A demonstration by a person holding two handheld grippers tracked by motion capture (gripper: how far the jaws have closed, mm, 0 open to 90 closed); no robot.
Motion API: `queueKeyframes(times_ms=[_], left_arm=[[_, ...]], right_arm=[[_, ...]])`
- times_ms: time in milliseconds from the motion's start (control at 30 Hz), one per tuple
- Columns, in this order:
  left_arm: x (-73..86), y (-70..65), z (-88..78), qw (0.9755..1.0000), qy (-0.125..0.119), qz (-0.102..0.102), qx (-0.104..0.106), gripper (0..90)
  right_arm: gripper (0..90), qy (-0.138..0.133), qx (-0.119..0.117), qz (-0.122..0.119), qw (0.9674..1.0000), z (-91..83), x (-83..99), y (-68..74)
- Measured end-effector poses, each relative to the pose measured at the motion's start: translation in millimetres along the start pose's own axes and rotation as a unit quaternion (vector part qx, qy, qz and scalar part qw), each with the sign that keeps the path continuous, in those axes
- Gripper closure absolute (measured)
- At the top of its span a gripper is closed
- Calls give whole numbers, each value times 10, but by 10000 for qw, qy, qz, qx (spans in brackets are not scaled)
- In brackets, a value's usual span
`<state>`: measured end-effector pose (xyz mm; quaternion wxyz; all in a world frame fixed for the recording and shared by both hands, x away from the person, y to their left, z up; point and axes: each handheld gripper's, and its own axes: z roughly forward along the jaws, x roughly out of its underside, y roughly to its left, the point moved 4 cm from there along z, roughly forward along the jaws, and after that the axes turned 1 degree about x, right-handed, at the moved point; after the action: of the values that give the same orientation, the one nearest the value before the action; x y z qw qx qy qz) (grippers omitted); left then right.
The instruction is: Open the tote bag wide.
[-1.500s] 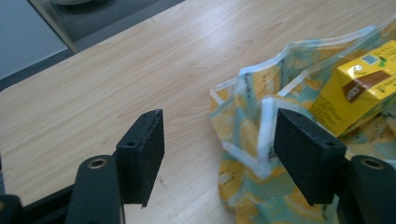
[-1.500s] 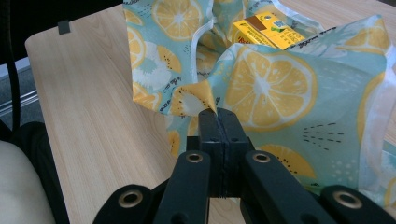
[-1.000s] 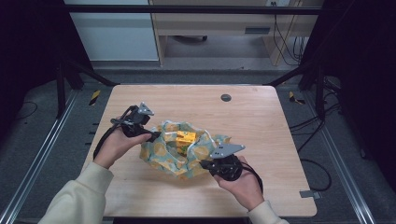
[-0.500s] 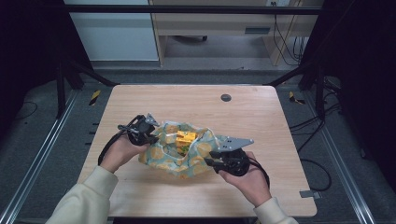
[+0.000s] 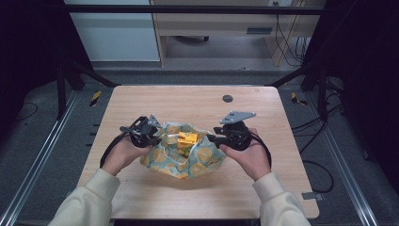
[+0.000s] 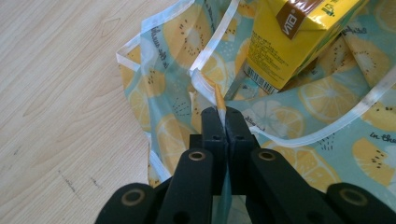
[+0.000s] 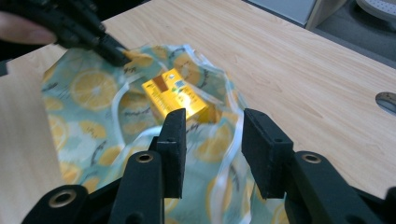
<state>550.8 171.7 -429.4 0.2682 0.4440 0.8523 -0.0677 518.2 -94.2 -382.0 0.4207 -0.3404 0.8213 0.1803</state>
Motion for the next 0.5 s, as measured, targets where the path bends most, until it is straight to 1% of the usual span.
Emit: queueKeyframes(times_ms=[167,300,367,400,433,500], left_arm=[[-5,2,-17,10000,-43,-6,-18,894],[-5,12,-38,10000,-77,-7,-42,894],[-4,17,-46,10000,-80,-4,-49,894],[-4,17,-46,10000,-80,-4,-49,894],[-1,21,-46,10000,-68,10,-64,894],[-1,23,-45,9999,-73,12,-74,894]], right_arm=[[541,235,78,78,9997,190,-61,-46],[513,444,139,157,9988,302,-26,-109],[491,554,124,189,9982,330,13,-125],[491,554,124,189,9982,330,13,-125],[483,631,67,150,9979,344,61,-124],[486,668,4,162,9976,343,99,-123]])
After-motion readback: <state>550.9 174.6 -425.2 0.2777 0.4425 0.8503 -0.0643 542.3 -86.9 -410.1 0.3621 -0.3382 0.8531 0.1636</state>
